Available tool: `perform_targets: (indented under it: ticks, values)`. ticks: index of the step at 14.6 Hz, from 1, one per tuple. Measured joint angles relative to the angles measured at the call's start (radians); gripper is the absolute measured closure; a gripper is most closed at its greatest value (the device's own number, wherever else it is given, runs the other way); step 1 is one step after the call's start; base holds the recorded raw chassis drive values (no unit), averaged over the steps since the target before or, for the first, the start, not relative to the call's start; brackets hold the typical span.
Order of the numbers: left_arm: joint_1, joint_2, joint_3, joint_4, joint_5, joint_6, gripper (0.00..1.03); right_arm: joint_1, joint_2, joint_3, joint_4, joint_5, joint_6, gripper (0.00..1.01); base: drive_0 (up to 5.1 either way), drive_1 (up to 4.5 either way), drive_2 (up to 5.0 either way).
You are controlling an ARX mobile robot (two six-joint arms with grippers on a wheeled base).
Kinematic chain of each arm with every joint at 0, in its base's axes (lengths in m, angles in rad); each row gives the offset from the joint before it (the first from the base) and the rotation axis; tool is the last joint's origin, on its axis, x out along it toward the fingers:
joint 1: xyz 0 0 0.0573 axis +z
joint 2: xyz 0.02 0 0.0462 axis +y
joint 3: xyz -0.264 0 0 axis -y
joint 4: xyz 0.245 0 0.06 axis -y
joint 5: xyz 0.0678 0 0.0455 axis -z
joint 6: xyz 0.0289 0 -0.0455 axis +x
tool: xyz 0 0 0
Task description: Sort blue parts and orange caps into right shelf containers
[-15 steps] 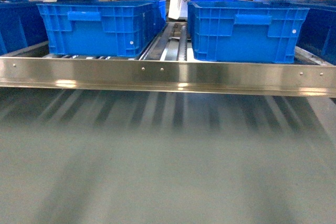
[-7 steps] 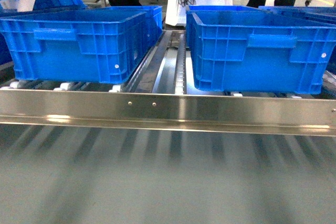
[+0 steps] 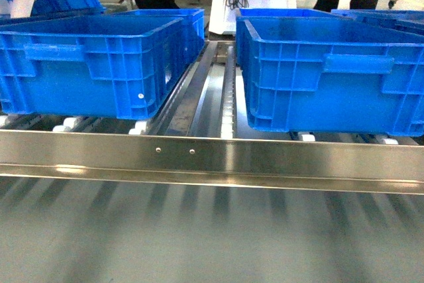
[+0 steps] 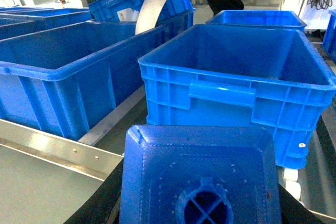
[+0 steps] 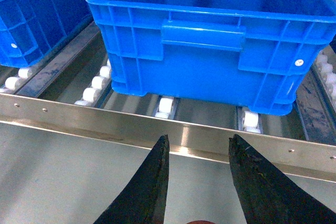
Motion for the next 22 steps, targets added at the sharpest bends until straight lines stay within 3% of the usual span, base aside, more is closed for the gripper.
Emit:
perform_targets:
  ticks: [14,19,22]
  values:
    - [0.0,0.0,0.0,-0.001,0.0,0.0,0.59,0.0,-0.002,0.0,0.0,0.0,0.0,0.67,0.0,0.0,0.0]
    - [0.0,-0.005,0.0,0.0,0.0,0.0,0.59,0.0,-0.003,0.0,0.003,0.0,0.0,0.67,0.1,4.18,-3.9]
    - [0.0,-0.003,0.0,0.003,0.0,0.0,0.59,0.0,-0.002,0.0,0.002,0.0,0.0,0.67,0.0,0.0,0.0]
